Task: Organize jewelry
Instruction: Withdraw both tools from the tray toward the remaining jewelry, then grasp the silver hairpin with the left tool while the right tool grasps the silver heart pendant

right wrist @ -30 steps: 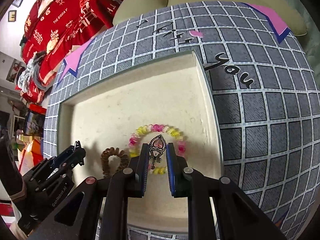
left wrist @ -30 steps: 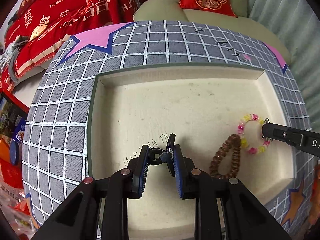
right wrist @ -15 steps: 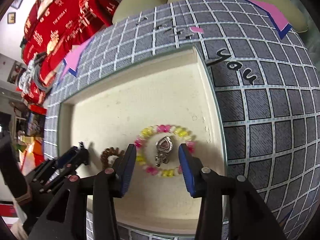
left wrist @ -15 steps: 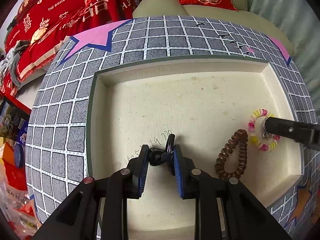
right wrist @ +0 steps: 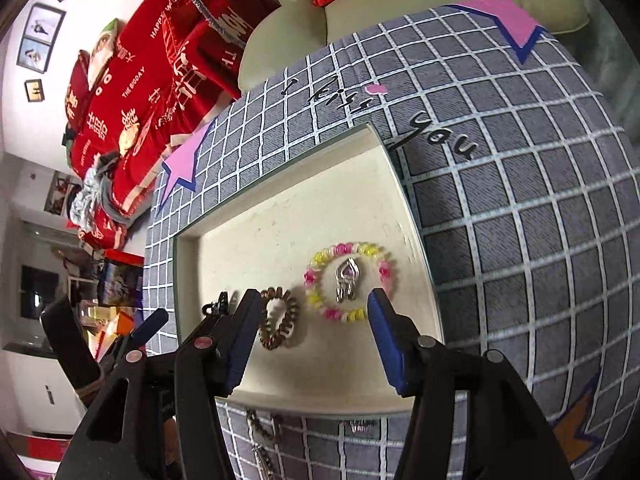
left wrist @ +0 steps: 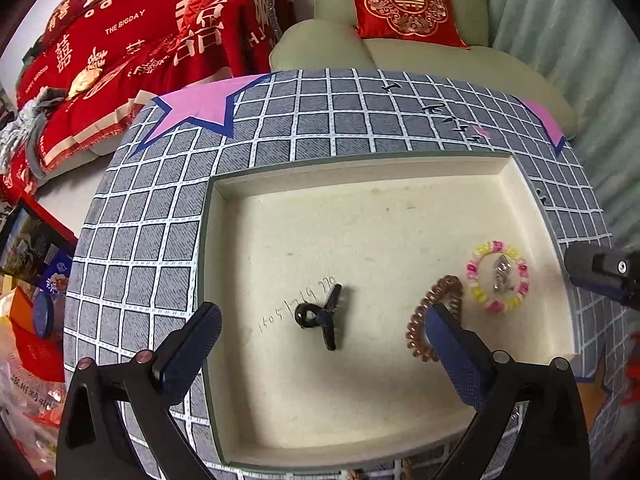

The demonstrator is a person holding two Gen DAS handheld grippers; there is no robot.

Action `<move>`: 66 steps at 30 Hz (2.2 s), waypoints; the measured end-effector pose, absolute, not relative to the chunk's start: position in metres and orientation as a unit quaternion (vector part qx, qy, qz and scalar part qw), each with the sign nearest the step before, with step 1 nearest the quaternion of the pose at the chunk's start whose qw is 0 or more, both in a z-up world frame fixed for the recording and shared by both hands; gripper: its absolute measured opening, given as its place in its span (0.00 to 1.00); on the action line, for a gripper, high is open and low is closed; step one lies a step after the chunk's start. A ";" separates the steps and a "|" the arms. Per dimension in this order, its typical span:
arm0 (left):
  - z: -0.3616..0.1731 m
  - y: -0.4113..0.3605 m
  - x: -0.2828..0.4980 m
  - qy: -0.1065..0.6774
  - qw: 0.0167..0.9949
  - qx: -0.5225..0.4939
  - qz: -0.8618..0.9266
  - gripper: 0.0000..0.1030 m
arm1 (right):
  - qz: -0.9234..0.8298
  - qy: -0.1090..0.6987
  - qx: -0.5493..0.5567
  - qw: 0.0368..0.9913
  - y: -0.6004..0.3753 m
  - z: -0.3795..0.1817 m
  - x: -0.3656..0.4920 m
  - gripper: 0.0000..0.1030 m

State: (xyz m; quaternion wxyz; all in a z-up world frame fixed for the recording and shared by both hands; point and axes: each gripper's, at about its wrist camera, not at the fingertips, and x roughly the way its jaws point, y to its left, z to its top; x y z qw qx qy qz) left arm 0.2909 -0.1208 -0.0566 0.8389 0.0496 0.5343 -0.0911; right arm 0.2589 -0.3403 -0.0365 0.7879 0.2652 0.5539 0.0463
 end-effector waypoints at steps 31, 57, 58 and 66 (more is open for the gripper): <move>-0.078 -0.069 0.141 0.616 0.778 0.032 -0.122 1.00 | 0.007 0.632 0.215 0.744 -0.301 -0.064 0.103 0.83; -0.126 -0.090 0.130 0.624 0.761 0.092 -0.151 0.84 | -0.043 0.665 0.170 0.725 -0.235 -0.109 0.050 0.54; -0.124 -0.090 0.128 0.622 0.762 0.092 -0.154 0.82 | -0.045 0.664 0.168 0.727 -0.233 -0.109 0.051 0.51; -0.115 -0.087 0.123 0.614 0.764 0.103 -0.170 0.60 | -0.063 0.663 0.132 0.734 -0.224 -0.110 0.055 0.18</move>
